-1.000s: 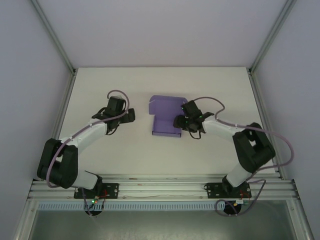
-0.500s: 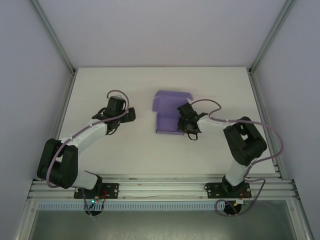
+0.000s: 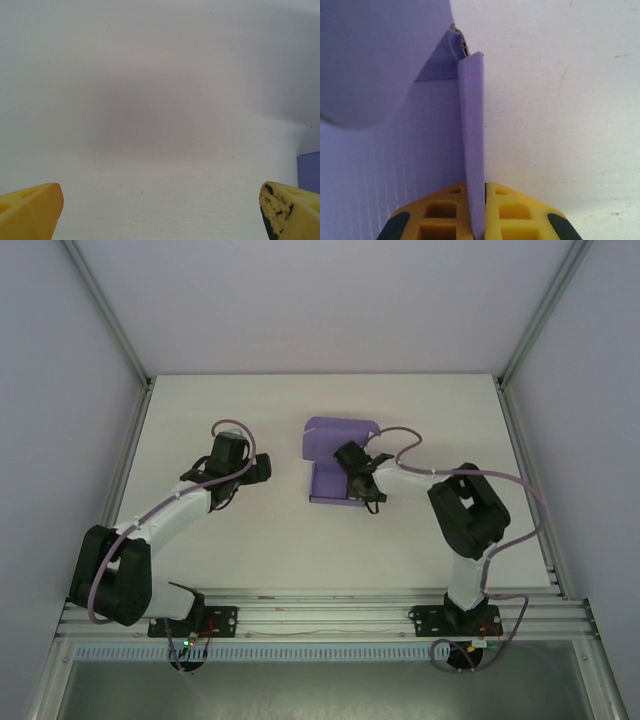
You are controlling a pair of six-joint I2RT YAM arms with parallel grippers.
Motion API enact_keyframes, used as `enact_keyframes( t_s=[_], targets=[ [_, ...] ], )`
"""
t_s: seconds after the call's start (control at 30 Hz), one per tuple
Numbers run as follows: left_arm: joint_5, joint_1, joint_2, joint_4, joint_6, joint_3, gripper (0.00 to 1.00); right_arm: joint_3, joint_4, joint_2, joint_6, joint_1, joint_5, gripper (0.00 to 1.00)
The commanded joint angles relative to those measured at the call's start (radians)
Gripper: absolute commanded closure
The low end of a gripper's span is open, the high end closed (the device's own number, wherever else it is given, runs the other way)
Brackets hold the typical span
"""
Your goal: Assemble paper box
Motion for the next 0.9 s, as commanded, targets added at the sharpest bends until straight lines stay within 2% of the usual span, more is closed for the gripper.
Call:
enact_keyframes(
  t_s=[0.0, 0.1, 0.2, 0.43, 0.6, 0.7, 0.87],
  targets=[
    [-0.001, 0.003, -0.024, -0.007, 0.001, -0.006, 0.0, 0.006, -0.228, 0.142, -0.001, 0.009, 0.113, 1.0],
    [-0.003, 0.004, -0.033, -0.012, 0.002, -0.004, 0.0, 0.066, -0.317, 0.206, 0.012, 0.017, 0.169, 1.0],
    [0.004, 0.005, -0.045, -0.008, 0.006, -0.008, 0.0, 0.075, -0.33, 0.21, 0.028, 0.022, 0.209, 1.0],
    [0.019, 0.004, -0.056, -0.002, 0.011, -0.01, 0.0, -0.013, -0.061, 0.072, -0.076, 0.017, 0.017, 1.0],
    [0.049, 0.005, -0.06, -0.005, 0.016, -0.008, 0.0, -0.048, -0.019, -0.014, -0.088, 0.027, -0.074, 0.98],
    [0.069, 0.003, -0.069, 0.001, 0.019, -0.013, 0.0, -0.09, 0.022, -0.071, -0.079, 0.035, -0.097, 0.9],
    [0.137, 0.002, -0.084, 0.026, 0.038, -0.017, 0.0, -0.17, 0.117, -0.19, -0.001, 0.037, -0.025, 0.64]
  ],
)
